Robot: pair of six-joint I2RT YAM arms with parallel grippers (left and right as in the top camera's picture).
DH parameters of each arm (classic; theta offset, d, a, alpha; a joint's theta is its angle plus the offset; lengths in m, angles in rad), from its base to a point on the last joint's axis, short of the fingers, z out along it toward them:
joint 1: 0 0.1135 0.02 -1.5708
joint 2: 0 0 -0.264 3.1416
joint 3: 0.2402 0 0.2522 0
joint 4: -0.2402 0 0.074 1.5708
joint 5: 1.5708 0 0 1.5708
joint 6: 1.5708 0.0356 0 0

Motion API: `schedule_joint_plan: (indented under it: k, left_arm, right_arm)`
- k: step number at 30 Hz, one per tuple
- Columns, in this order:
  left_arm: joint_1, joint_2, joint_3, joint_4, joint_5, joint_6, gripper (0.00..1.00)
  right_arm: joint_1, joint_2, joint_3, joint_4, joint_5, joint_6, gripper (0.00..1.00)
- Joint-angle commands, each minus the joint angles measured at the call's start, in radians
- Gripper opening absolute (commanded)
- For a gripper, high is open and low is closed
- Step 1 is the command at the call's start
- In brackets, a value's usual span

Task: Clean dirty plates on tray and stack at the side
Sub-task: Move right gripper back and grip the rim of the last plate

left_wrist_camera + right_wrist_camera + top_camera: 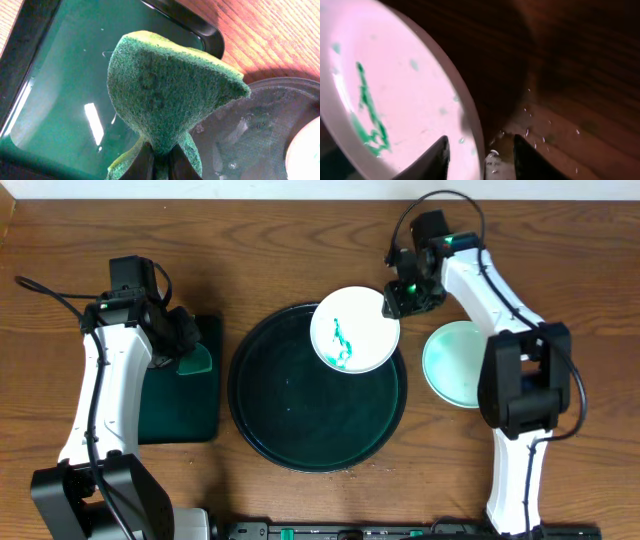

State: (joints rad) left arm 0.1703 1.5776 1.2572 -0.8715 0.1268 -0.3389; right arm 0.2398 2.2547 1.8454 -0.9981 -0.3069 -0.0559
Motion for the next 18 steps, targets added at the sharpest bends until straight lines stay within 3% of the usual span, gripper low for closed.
schedule_joint_plan:
  k: [1,3,14,18]
  left_arm:
    - [0.005,0.003,0.010,0.001,-0.013,0.013,0.07]
    - [0.005,0.003,0.010,0.001,-0.013,0.013,0.07]
    - [0.005,0.003,0.010,0.012,-0.013,0.013,0.07]
    - [0.005,0.003,0.010,0.013,-0.013,0.013,0.07]
  right_arm:
    - [0.003,0.040,0.024,-0.001,-0.008,-0.027,0.17]
    - [0.003,0.046,0.024,-0.009,-0.008,-0.012,0.01]
    - [0.042,-0.064,0.025,-0.088,-0.027,0.076,0.01]
    - [0.108,-0.098,0.024,-0.135,-0.020,0.201,0.01]
